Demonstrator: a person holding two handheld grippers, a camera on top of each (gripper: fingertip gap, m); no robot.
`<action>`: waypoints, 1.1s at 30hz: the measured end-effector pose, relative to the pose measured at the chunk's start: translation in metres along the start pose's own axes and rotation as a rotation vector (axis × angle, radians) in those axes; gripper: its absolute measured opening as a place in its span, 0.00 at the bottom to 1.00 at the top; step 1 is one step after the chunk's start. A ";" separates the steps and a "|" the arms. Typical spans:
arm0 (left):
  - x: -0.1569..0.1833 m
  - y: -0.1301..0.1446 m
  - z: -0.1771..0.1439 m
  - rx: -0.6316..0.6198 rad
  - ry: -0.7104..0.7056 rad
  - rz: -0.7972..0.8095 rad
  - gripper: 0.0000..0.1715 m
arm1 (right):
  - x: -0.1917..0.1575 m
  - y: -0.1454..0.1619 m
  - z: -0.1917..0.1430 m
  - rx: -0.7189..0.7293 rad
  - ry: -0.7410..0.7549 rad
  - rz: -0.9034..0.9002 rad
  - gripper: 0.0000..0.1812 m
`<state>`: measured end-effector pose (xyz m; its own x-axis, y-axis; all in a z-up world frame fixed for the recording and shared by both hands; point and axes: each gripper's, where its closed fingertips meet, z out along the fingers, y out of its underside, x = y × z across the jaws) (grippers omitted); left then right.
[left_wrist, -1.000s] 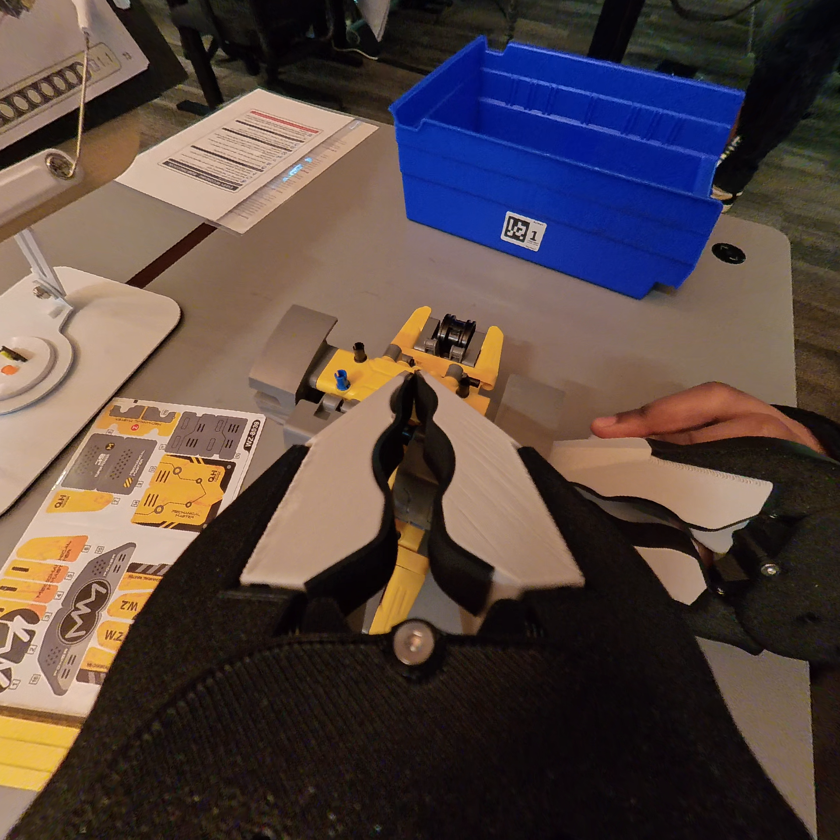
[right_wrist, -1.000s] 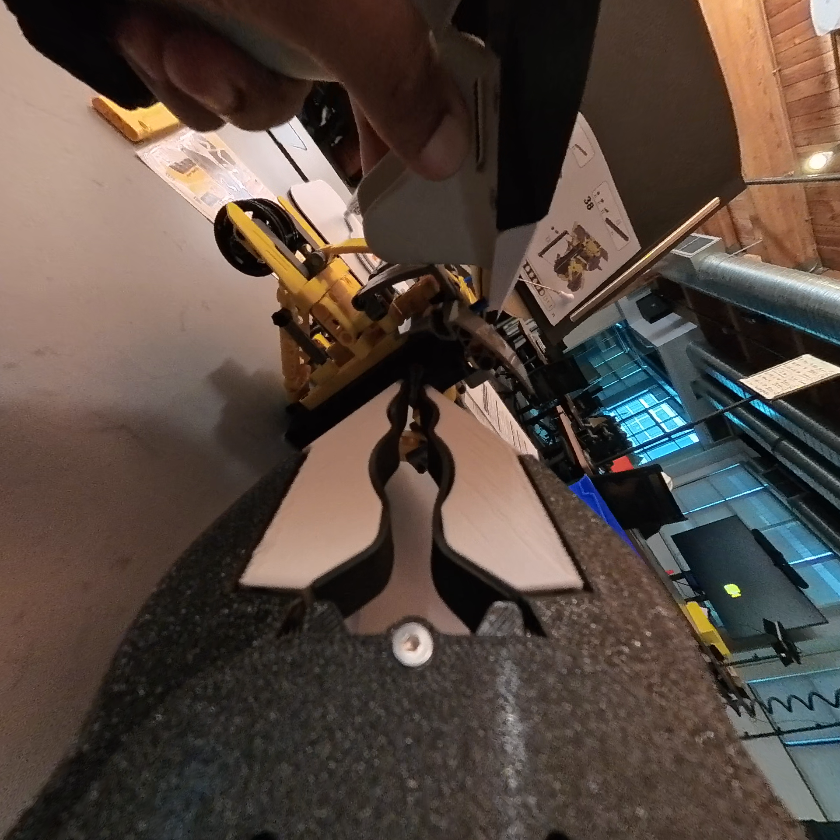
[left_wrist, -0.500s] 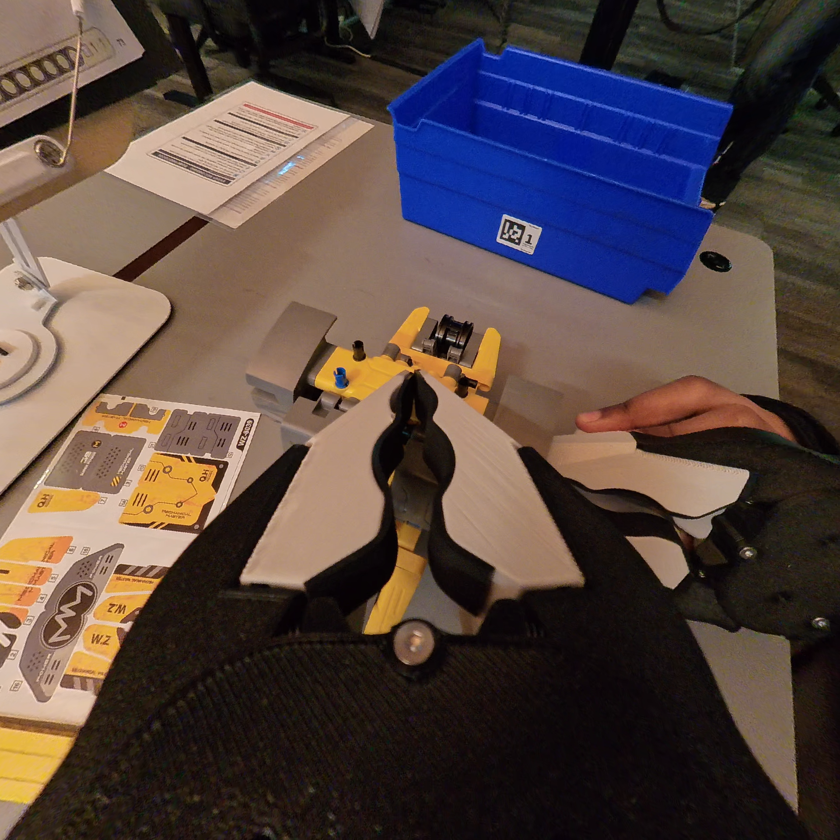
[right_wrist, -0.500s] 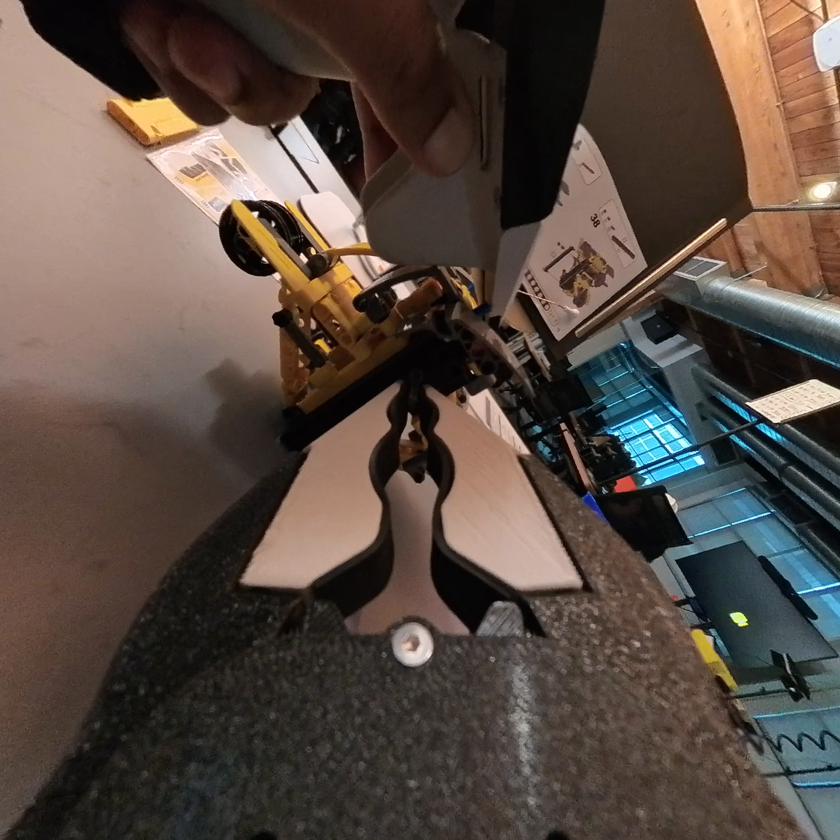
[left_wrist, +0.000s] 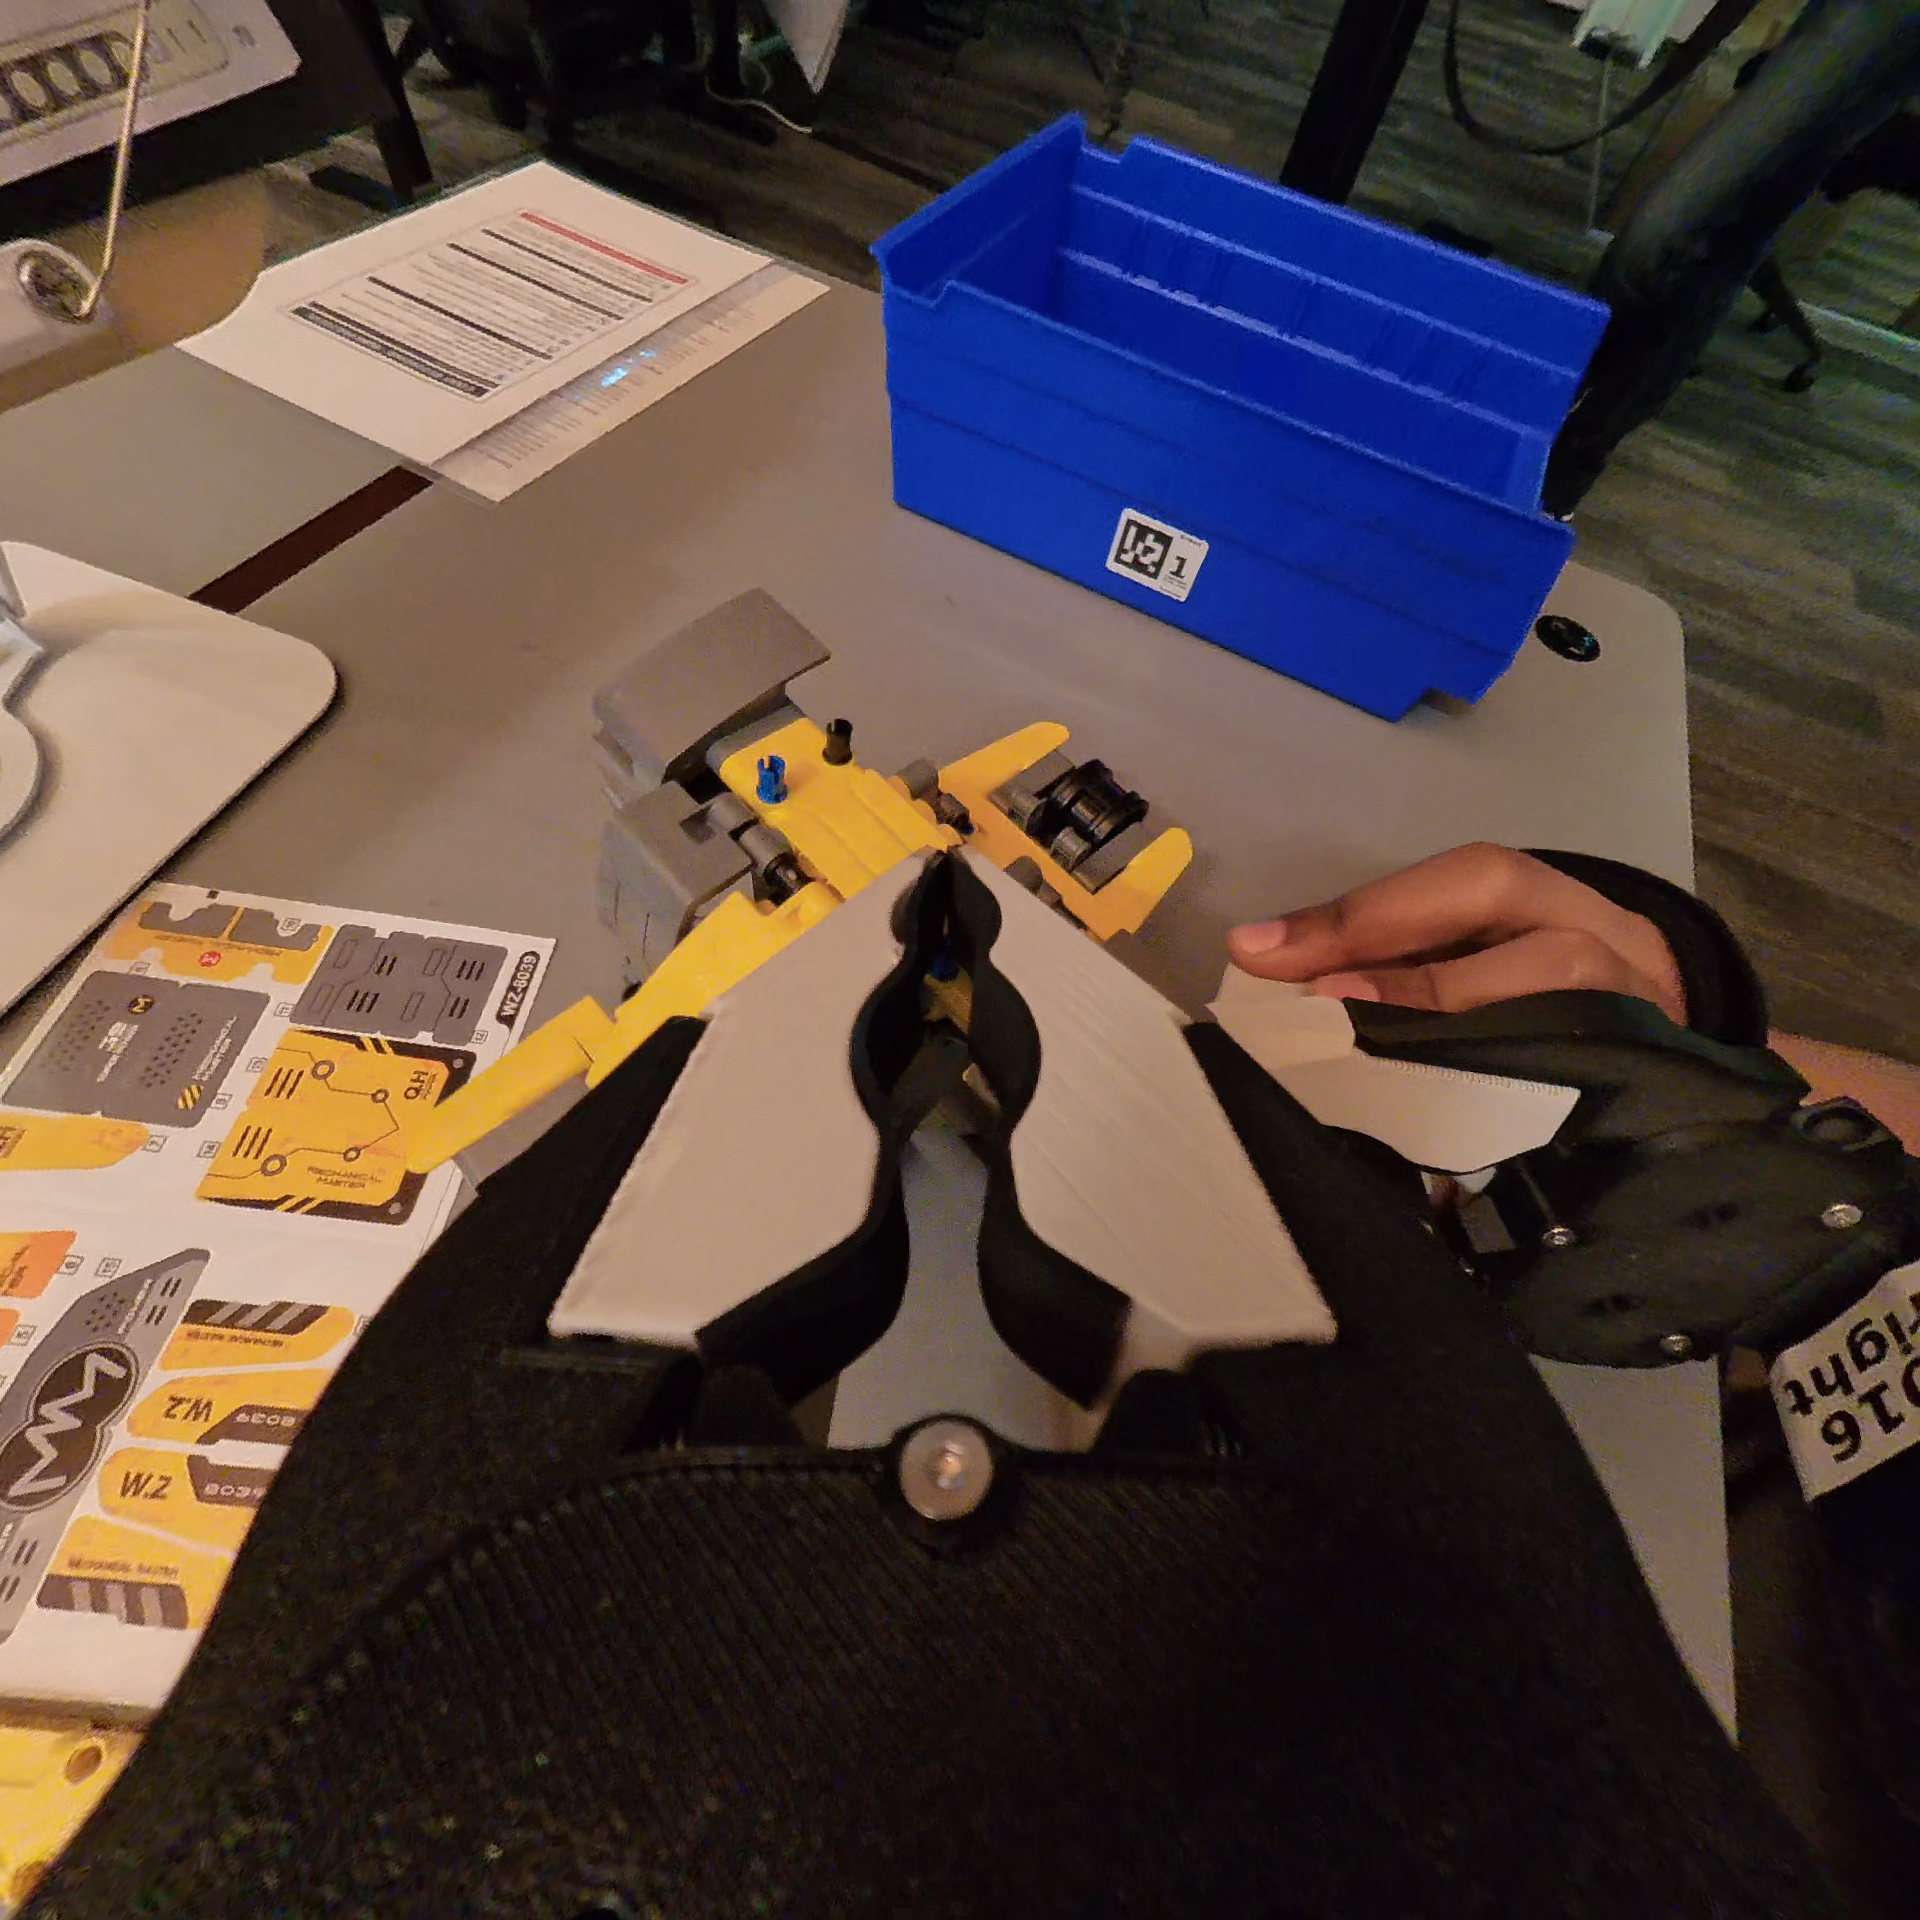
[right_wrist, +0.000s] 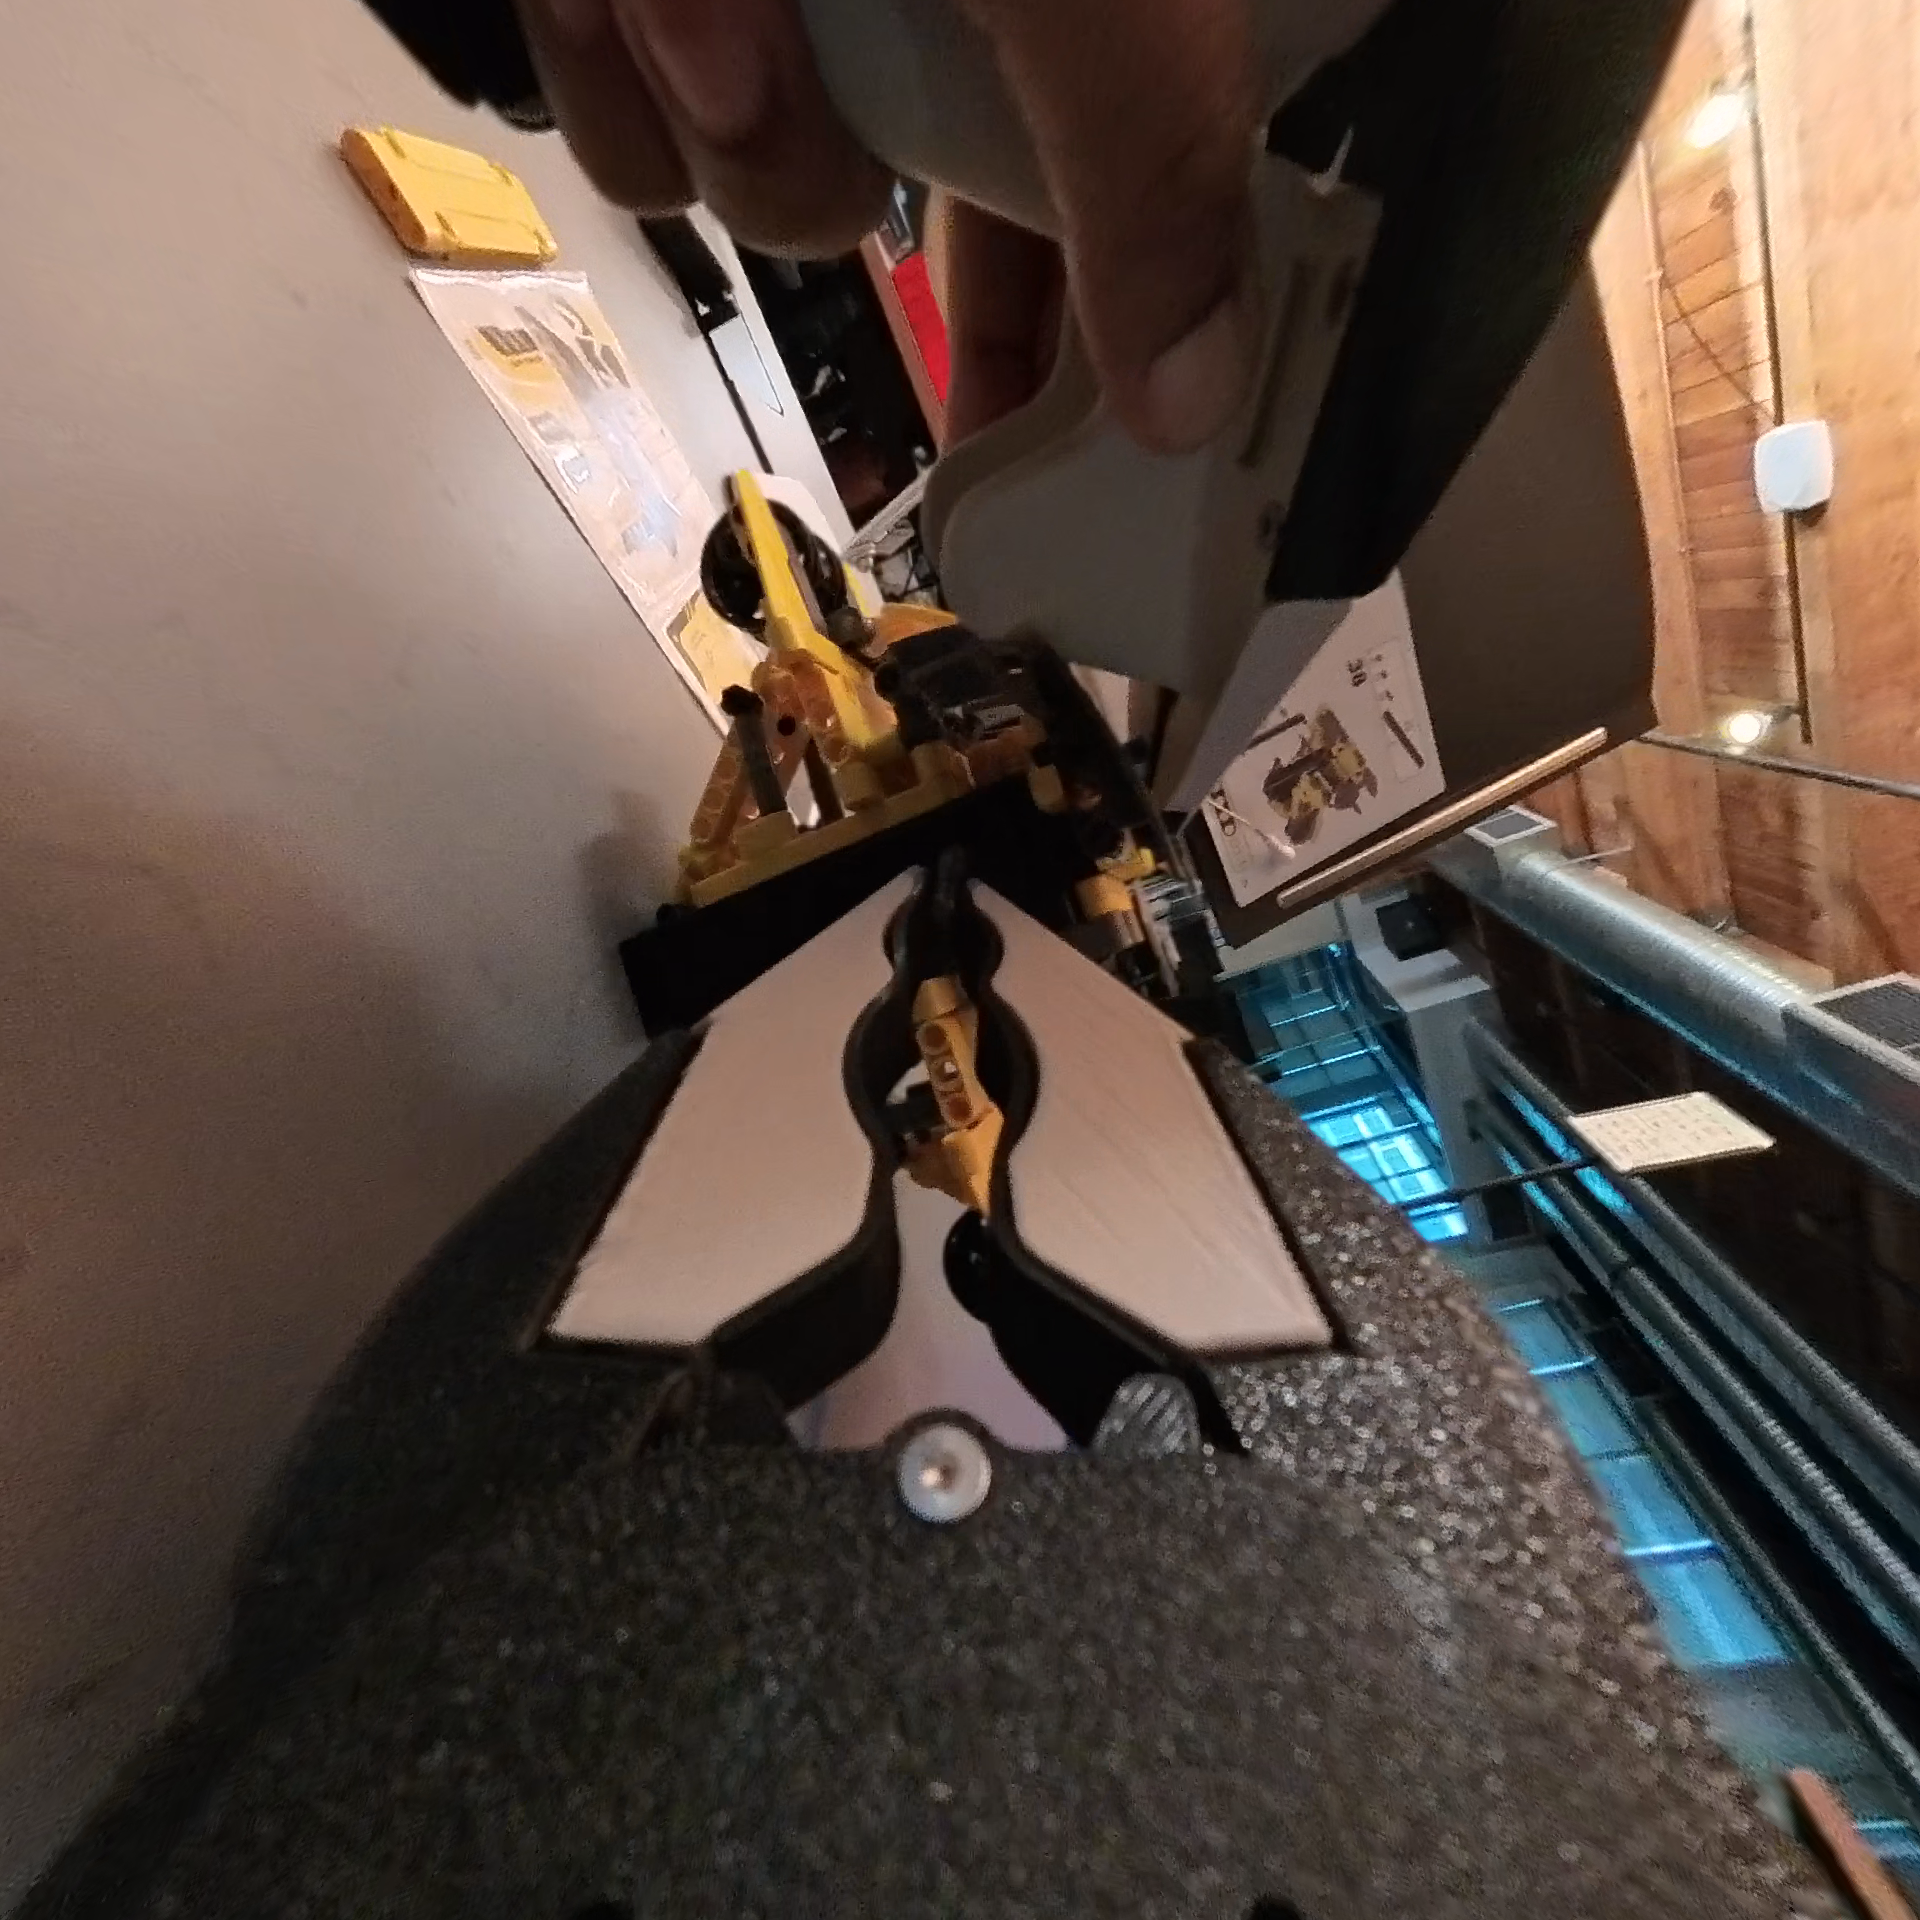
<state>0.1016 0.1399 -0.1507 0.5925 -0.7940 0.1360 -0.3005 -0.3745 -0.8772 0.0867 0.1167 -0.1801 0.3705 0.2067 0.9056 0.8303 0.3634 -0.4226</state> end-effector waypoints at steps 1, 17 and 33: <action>0.000 0.000 0.000 0.000 -0.001 0.003 0.01 | 0.000 0.000 0.000 -0.005 0.000 0.023 0.01; -0.011 -0.023 -0.033 0.233 0.000 0.018 0.16 | -0.001 0.002 -0.003 -0.085 0.081 -0.002 0.02; -0.031 0.049 -0.057 0.155 0.035 -0.117 0.22 | -0.081 -0.014 -0.021 -0.079 -0.503 0.211 0.02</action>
<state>0.0261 0.1192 -0.1716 0.5892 -0.7667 0.2552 -0.1110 -0.3895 -0.9143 0.0539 0.0755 -0.2472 0.3034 0.6831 0.6643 0.7955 0.2022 -0.5713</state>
